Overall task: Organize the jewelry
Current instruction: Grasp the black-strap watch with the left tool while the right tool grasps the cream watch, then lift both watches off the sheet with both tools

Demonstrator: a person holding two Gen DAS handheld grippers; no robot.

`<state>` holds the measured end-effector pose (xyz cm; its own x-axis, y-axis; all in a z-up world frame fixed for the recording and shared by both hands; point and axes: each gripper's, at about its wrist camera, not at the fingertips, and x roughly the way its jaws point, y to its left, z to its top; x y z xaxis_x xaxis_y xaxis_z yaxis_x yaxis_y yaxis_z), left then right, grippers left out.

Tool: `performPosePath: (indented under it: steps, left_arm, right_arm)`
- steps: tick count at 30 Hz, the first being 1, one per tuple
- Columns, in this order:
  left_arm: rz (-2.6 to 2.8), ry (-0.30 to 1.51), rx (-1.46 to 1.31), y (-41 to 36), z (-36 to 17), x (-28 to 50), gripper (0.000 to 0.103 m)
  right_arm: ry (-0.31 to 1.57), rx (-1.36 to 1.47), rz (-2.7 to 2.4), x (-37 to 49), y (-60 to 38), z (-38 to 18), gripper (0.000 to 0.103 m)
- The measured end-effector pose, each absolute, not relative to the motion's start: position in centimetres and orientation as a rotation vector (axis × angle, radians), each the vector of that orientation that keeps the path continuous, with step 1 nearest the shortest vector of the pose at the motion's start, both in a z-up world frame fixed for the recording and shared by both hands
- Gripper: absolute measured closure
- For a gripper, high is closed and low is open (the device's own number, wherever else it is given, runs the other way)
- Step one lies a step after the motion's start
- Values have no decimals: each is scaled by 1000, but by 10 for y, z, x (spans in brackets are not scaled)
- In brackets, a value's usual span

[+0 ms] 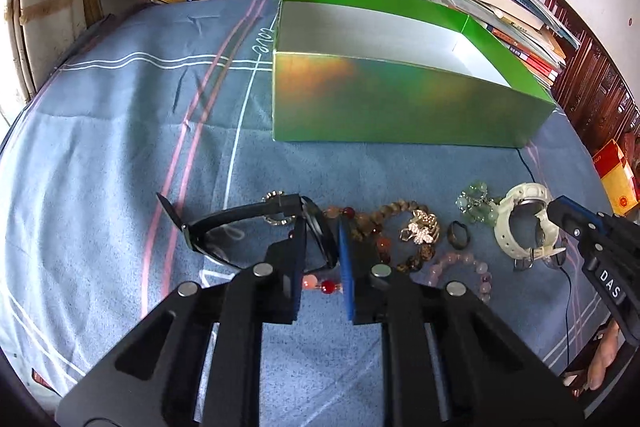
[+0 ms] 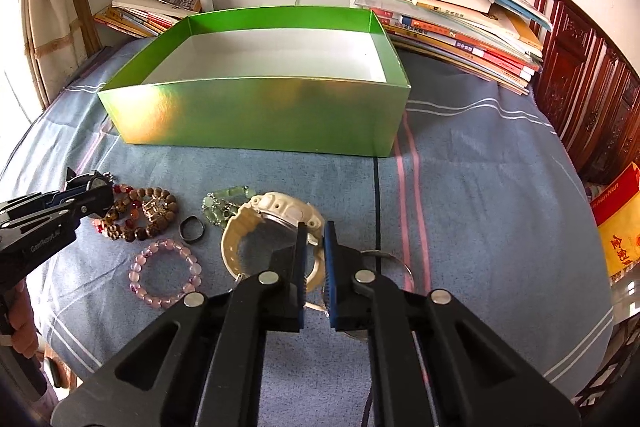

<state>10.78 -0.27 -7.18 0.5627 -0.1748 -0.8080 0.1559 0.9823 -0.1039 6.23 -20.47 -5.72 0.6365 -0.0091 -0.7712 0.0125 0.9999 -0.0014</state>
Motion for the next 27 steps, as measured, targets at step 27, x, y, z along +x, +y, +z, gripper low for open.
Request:
performPosePath:
  steps: [27]
  left_arm:
    - [-204, 882, -73, 15, -46, 84, 94]
  right_arm:
    - [827, 28, 5, 50, -206, -42, 97]
